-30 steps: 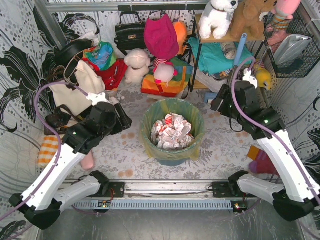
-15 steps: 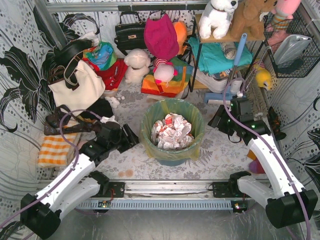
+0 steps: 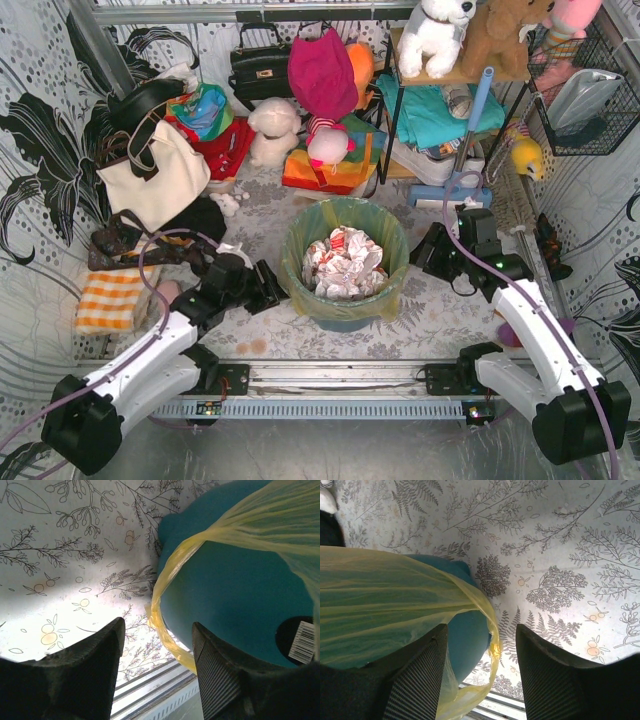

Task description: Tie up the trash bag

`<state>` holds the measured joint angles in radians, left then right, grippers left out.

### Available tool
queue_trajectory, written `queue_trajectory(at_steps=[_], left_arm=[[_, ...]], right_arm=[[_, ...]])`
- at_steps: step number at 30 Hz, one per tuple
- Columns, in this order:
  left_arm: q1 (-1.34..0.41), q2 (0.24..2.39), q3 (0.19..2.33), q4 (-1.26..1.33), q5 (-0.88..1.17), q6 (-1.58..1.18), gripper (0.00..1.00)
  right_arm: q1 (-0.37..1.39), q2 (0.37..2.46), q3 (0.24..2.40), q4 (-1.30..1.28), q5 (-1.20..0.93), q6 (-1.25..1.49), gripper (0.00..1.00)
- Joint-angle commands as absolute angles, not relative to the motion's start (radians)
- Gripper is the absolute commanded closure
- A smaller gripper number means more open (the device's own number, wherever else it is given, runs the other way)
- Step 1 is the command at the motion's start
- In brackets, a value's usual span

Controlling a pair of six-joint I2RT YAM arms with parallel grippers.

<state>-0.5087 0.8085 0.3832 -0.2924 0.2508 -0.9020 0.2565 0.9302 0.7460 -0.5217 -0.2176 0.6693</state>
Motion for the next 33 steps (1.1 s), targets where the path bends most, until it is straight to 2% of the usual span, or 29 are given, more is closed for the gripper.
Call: queue_trajectory(at_steps=[1, 25, 33], left_arm=[[-0.503, 0.816, 0.366, -0.201, 0.295, -0.88, 0.36], [-0.504, 0.95, 0.318, -0.036, 0.385, -0.885, 0.45], [-0.506, 1.028, 0.317, 0.004, 0.381, -0.866, 0.54]], right_arm=[[0.25, 0.926, 0.718, -0.453, -0.261, 0.686, 0.44], [0.251, 0.866, 0.575, -0.425, -0.315, 0.657, 0.48], [0.25, 0.881, 0.528, -0.364, -0.373, 0.663, 0.49]])
